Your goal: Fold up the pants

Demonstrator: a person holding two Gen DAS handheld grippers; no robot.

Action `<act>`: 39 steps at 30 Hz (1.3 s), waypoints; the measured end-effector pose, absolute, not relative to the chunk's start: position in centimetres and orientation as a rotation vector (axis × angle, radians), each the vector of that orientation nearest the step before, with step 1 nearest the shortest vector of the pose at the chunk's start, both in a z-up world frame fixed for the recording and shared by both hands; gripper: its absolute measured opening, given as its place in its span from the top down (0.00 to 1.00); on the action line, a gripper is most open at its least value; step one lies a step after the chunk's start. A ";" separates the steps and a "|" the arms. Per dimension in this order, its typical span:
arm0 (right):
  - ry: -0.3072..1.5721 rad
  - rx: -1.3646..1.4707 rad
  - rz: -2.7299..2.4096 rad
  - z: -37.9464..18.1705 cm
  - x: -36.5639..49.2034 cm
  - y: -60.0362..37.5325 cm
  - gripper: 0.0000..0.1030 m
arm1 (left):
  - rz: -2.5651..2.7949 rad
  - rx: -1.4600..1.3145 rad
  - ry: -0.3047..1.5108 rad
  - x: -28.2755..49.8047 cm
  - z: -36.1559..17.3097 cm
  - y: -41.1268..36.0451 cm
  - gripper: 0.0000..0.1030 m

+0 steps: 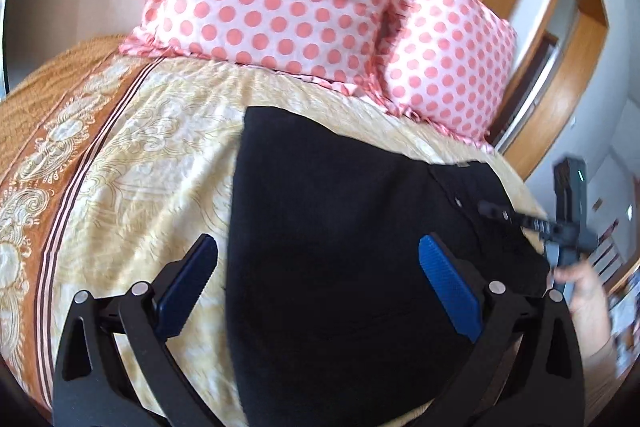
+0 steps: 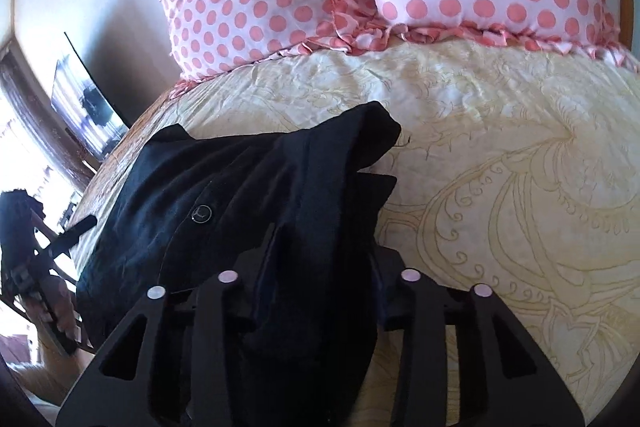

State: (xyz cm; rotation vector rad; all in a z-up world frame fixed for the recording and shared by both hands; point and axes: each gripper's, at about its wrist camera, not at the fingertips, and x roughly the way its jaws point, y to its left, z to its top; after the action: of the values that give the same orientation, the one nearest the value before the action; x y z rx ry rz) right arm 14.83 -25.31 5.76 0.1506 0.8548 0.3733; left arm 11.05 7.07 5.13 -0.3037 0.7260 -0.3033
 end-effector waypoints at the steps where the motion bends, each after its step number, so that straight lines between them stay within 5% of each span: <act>1: 0.824 0.150 0.410 6.2 14.3 -25.1 0.79 | -0.304 -0.333 0.751 12.3 5.1 7.8 0.02; 10: 0.862 0.200 0.383 5.5 15.2 -25.9 0.78 | -0.365 -0.387 0.936 18.3 3.2 8.0 0.18; 14: 0.904 0.220 0.355 5.0 15.8 -26.2 0.61 | -0.367 -0.367 0.972 19.5 2.9 7.4 0.18; 18: 0.920 0.246 0.359 4.6 16.4 -26.3 0.56 | -0.359 -0.380 0.980 20.7 2.9 7.3 0.22; 20: 0.913 0.250 0.368 4.4 16.4 -26.2 0.60 | -0.327 -0.375 0.980 21.4 2.9 7.3 0.34; 22: 0.882 0.244 0.397 4.6 16.1 -26.1 0.72 | -0.317 -0.380 0.971 21.6 2.9 7.2 0.69; 25: 0.858 0.253 0.414 5.1 15.9 -26.2 0.78 | -0.332 -0.363 0.939 21.3 3.6 7.0 0.93; 39: 0.752 0.281 0.422 9.0 23.6 -25.8 0.81 | -0.297 -0.255 0.785 26.4 9.1 5.9 0.95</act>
State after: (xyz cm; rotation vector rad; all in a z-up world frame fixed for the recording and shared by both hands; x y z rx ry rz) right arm 23.64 -25.79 9.04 0.2807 0.7516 0.4223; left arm 26.36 5.87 9.07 -0.2547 0.7853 -0.2968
